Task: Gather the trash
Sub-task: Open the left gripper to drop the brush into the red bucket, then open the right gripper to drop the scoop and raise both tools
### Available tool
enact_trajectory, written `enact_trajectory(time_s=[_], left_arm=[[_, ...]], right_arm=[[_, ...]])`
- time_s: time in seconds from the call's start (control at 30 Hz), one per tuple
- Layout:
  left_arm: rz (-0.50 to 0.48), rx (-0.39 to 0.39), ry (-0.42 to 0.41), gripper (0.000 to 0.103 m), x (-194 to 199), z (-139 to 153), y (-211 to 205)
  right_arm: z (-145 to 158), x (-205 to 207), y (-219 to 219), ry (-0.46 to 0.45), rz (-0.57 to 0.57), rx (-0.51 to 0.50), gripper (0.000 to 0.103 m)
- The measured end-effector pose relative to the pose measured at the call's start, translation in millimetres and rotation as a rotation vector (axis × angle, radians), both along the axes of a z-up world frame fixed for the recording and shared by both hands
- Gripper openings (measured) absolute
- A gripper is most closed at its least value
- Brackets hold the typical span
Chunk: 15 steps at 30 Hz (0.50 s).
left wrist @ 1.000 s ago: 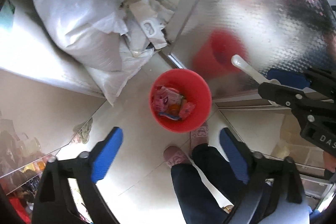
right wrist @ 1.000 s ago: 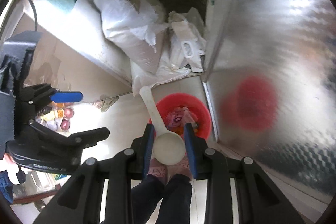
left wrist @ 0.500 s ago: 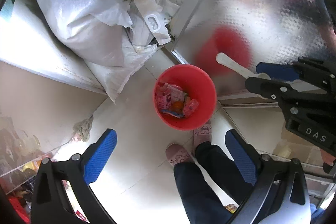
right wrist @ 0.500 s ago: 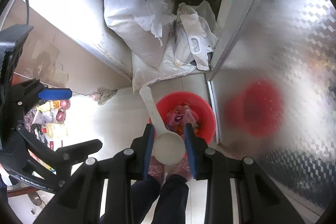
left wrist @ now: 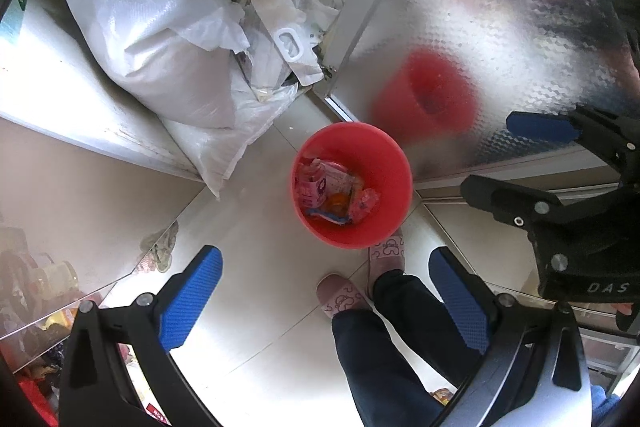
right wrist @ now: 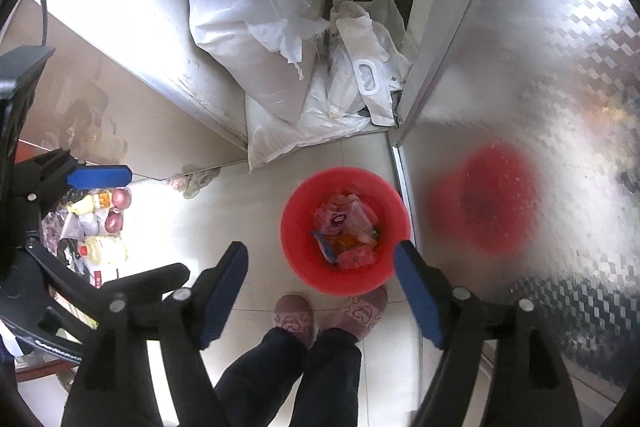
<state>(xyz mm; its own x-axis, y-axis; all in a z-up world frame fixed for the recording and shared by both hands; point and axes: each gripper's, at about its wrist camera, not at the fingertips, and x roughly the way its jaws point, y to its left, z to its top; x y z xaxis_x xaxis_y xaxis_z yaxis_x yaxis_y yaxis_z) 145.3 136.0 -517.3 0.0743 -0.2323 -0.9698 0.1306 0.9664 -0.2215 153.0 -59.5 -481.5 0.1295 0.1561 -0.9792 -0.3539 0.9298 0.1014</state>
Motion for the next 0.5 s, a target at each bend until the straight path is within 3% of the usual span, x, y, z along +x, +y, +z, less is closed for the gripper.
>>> enact_trajectory(time_s=[0.2,0.5], left_arm=[[-0.001,0.004,-0.018,0.102,-9.7,46.2,0.4],[0.026,0.039,-0.117,0.102,-34.4,172.0,14.1]], right_arm=[[33.5,-8.6,1.0,-0.019,-0.010,0.003,0.078],[158.0,-35.4,-0.7,-0.125,-0.037,0.038,0.090]])
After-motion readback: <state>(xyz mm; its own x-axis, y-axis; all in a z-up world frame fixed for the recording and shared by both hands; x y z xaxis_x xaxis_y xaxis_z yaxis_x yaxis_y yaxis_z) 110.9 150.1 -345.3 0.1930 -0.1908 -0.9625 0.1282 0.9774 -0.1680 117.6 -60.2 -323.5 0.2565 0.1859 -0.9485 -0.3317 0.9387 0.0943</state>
